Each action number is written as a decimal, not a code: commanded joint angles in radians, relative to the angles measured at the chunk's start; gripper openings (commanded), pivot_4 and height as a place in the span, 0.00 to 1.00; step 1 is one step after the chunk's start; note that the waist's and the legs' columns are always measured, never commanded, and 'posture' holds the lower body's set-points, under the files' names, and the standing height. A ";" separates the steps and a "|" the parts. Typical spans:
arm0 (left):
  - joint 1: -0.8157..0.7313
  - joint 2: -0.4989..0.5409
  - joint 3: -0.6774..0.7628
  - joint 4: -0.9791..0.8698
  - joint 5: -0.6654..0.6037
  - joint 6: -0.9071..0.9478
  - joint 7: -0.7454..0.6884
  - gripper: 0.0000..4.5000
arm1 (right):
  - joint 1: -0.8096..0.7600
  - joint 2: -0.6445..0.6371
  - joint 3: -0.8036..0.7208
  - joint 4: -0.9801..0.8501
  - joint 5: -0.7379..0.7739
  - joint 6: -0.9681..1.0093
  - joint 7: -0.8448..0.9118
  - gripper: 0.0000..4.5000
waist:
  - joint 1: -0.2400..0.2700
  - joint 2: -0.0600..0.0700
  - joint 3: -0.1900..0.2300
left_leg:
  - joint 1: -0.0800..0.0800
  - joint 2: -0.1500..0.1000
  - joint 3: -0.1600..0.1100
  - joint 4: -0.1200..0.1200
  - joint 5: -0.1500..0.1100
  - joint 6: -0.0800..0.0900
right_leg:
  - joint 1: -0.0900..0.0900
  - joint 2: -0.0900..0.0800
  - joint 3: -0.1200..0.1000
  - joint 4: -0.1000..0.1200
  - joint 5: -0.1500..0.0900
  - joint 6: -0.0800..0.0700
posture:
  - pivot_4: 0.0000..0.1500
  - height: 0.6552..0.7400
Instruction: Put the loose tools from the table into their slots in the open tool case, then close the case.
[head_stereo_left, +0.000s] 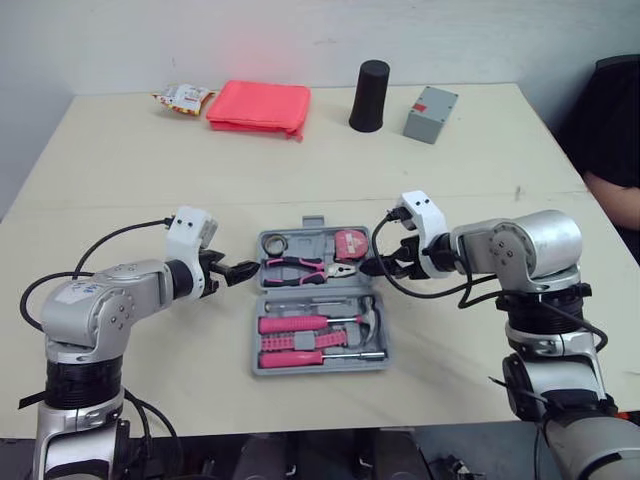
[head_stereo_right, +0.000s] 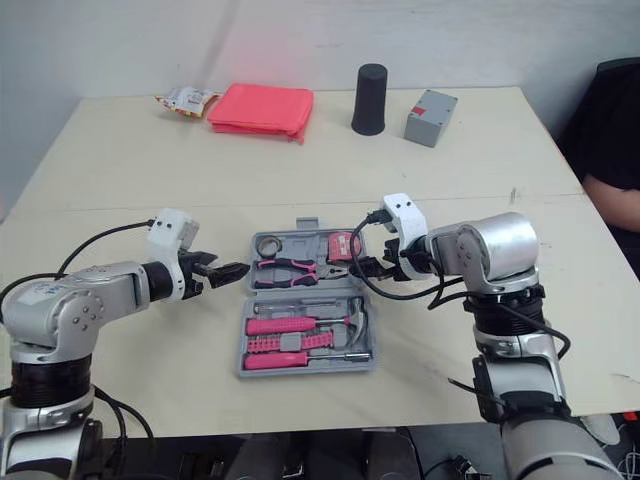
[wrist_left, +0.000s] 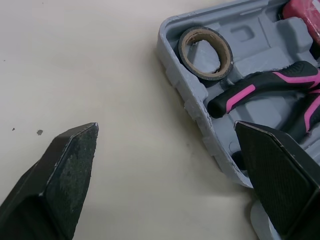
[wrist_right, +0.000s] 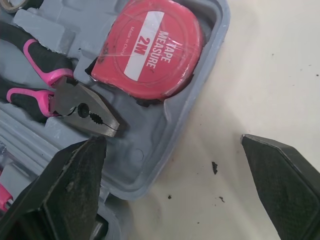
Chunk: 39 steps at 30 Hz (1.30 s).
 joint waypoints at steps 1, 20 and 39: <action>-0.019 0.000 -0.003 -0.007 0.006 0.030 -0.002 0.98 | -0.026 0.000 -0.028 0.001 0.016 0.005 -0.053 1.00 | 0.000 0.000 0.000 | 0.000 0.000 0.000 0.000 0.000 0.000 | 0.000 0.000 0.000 0.000 0.000 0.000 | 1.00 1.00; -0.051 -0.069 -0.080 0.115 0.109 0.013 0.011 0.86 | -0.051 0.075 0.001 0.173 0.130 0.005 -0.268 1.00 | -0.002 -0.007 -0.005 | 0.009 0.001 0.003 -0.001 0.001 -0.001 | 0.003 0.000 0.013 0.005 0.000 0.000 | 1.00 1.00; 0.034 -0.179 0.055 0.012 0.123 -0.328 -0.055 0.00 | 0.023 0.124 -0.146 -0.066 0.245 -0.242 -0.314 0.00 | -0.004 -0.010 -0.007 | 0.009 0.003 0.009 -0.007 0.002 -0.003 | -0.001 0.001 0.019 0.004 0.000 -0.001 | 1.00 1.00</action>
